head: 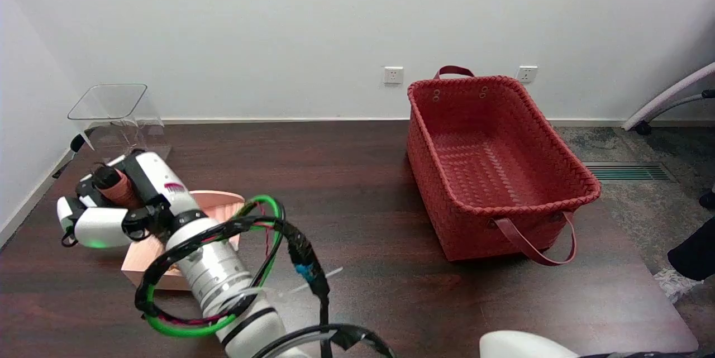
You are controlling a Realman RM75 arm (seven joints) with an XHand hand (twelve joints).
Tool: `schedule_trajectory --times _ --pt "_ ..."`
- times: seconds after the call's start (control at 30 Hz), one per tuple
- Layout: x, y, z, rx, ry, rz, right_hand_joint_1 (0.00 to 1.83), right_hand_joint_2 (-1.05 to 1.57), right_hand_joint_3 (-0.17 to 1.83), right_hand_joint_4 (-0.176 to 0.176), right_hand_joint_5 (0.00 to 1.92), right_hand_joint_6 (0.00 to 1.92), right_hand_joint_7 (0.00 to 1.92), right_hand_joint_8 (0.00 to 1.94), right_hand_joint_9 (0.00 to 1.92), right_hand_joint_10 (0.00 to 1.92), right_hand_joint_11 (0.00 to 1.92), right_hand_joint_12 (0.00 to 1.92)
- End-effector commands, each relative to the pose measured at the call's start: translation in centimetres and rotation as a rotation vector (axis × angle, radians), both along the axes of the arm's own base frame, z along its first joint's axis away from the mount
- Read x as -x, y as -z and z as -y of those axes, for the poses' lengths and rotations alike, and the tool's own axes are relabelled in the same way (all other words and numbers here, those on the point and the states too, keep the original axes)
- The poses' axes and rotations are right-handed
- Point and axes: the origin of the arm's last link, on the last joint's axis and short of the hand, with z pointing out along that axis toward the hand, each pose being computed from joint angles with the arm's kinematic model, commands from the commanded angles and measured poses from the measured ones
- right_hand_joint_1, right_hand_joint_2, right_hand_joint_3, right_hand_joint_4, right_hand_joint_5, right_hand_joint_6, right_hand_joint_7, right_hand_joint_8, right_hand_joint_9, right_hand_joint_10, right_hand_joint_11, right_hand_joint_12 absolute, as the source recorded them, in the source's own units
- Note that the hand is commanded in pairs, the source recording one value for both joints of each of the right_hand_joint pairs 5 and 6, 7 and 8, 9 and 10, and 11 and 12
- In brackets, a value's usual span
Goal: Place the broom in the brown basket.
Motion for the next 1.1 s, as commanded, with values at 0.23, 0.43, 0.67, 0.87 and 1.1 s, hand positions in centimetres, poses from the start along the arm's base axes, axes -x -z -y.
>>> schedule_trajectory --times 0.23,0.43,0.67,0.87,1.1 --pt "-6.9 -7.0 4.5 0.118 -0.310 -0.454 1.22 1.18 0.96 0.000 1.92 1.92 1.92 1.92 1.92 1.92 1.92 1.92" --pt "-8.8 -9.5 4.9 0.144 -0.379 -0.481 1.22 1.19 0.95 0.000 1.92 1.92 1.92 1.92 1.92 1.92 1.92 1.92" --pt "-11.1 -14.9 6.8 0.184 -0.399 -0.502 1.22 1.20 0.94 0.000 1.92 1.92 1.92 1.92 1.92 1.92 1.92 1.92" --pt "-12.9 -19.9 7.6 0.245 -0.448 -0.562 1.22 1.21 0.92 0.000 1.92 1.92 1.92 1.92 1.92 1.92 1.92 1.92" --pt "-14.4 -26.1 8.0 0.343 -0.445 -0.558 1.24 1.17 0.91 0.000 1.92 1.92 1.92 1.92 1.92 1.92 1.92 1.92"
